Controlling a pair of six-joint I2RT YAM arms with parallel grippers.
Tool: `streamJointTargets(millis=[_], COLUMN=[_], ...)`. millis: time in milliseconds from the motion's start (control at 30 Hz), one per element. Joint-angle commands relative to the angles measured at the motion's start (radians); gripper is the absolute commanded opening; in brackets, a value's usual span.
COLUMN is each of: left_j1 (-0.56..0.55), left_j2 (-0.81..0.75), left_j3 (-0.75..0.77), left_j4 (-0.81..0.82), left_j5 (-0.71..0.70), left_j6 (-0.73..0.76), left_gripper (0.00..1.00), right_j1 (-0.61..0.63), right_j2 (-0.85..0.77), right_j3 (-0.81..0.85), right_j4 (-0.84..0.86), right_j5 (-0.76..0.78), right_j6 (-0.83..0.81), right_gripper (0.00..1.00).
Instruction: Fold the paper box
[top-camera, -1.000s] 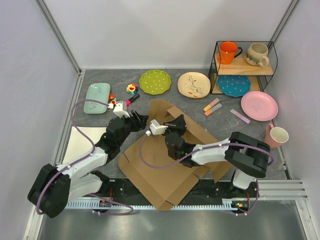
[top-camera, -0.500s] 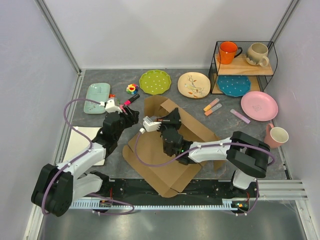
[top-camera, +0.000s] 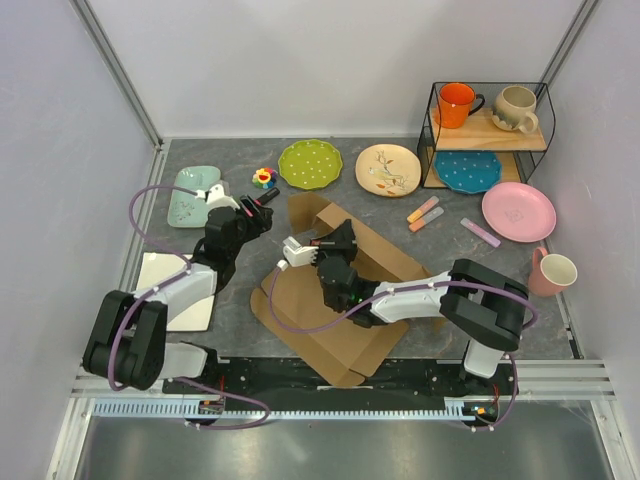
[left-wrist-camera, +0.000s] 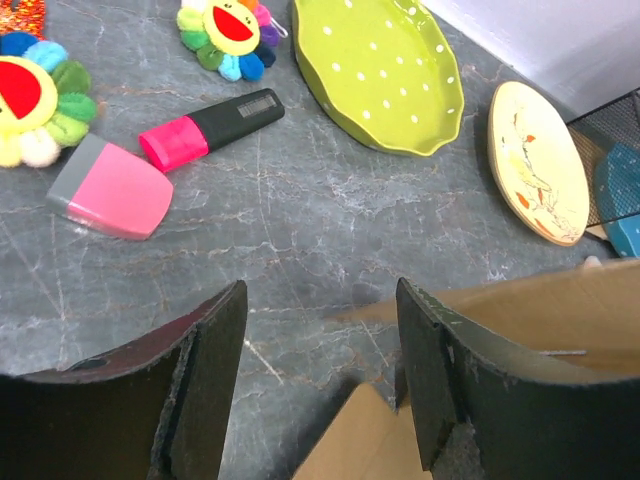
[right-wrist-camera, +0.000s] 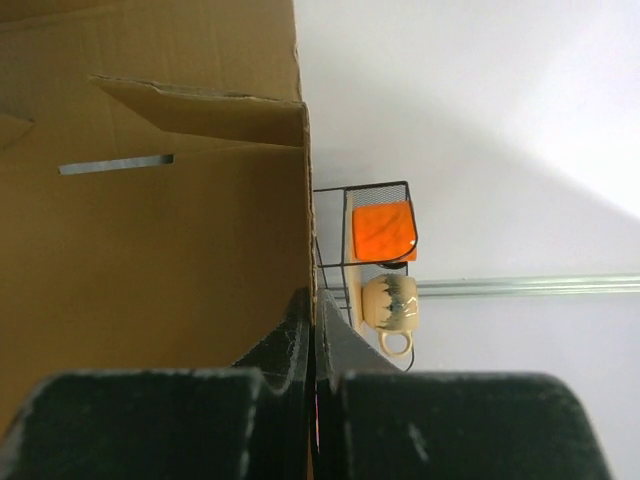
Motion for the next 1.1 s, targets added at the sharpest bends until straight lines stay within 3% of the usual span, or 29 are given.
streamJointTargets(millis=[0, 100, 400, 600, 767, 867, 1067], left_j1=[0.022, 0.022, 0.021, 0.007, -0.002, -0.002, -0.001], left_j2=[0.085, 0.148, 0.255, 0.338, 0.259, 0.176, -0.071], left_j3=[0.061, 0.081, 0.123, 0.147, 0.057, 0.025, -0.087], left_j4=[0.169, 0.246, 0.352, 0.444, 0.498, 0.444, 0.263], left_j5=[0.100, 0.181, 0.372, 0.537, 0.531, 0.521, 0.265], left_j6=[-0.048, -0.067, -0.053, -0.096, -0.111, -0.081, 0.094], left_gripper=[0.67, 0.65, 0.62, 0.55, 0.51, 0.51, 0.65], right_j1=[-0.001, -0.001, -0.002, -0.002, -0.002, -0.004, -0.005], right_j2=[-0.002, -0.017, -0.051, -0.065, -0.072, -0.077, -0.089], right_j3=[-0.011, -0.006, 0.010, 0.010, 0.007, 0.004, 0.004], right_j4=[-0.055, -0.130, -0.150, -0.170, -0.172, -0.172, -0.187], right_j5=[0.000, -0.017, -0.028, -0.036, -0.039, -0.037, -0.043], right_j6=[0.106, 0.166, 0.180, 0.192, 0.198, 0.198, 0.208], right_gripper=[0.00, 0.00, 0.00, 0.00, 0.00, 0.00, 0.00])
